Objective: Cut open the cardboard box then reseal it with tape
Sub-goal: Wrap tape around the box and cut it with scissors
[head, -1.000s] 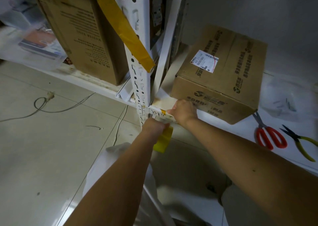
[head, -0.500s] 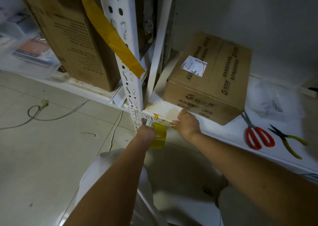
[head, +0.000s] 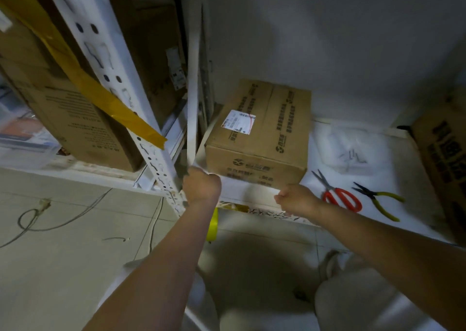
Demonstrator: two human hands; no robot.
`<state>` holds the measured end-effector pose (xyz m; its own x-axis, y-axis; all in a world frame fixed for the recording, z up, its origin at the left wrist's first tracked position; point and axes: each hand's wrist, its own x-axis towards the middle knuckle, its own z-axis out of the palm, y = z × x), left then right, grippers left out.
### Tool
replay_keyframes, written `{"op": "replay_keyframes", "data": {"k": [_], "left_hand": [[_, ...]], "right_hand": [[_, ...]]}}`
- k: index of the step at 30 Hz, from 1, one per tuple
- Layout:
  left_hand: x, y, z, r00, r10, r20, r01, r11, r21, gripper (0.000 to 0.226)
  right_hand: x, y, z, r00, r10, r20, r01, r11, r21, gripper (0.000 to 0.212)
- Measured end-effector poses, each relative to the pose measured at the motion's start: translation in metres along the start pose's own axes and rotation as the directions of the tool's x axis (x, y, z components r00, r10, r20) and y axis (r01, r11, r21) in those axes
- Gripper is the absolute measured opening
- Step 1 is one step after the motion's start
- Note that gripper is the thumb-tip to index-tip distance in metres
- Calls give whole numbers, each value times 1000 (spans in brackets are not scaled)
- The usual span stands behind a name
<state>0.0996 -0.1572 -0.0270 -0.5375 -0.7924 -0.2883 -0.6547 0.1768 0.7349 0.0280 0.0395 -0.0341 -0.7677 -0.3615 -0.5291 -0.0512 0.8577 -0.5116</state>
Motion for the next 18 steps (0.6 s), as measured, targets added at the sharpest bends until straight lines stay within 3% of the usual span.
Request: {"op": "replay_keyframes", "data": {"k": [2, 4, 7, 9, 14, 18], "left_hand": [[0, 26, 4, 990, 128, -64, -126, 991, 33, 44], [6, 47, 7, 969, 224, -100, -215, 972, 95, 48], [18, 67, 13, 957, 288, -38, -270, 929, 254, 57], [28, 75, 17, 960, 276, 43, -272, 891, 363, 60], [52, 77, 25, 964, 152, 218, -229, 892, 390, 65], [46, 76, 25, 973, 137, 187, -193, 924, 330, 66]], "right_hand": [[1, 15, -18, 985, 170, 38, -174, 958, 229, 17], [5, 27, -31, 956, 291, 44, -279, 848, 451, 11], [23, 39, -44, 915, 402, 37, -274, 551, 788, 16], [35, 40, -46, 898, 439, 40, -247, 426, 871, 14], [53, 29, -40, 910, 413, 37, -239, 449, 861, 21], [53, 34, -41, 906, 419, 58, -253, 427, 868, 19]]}}
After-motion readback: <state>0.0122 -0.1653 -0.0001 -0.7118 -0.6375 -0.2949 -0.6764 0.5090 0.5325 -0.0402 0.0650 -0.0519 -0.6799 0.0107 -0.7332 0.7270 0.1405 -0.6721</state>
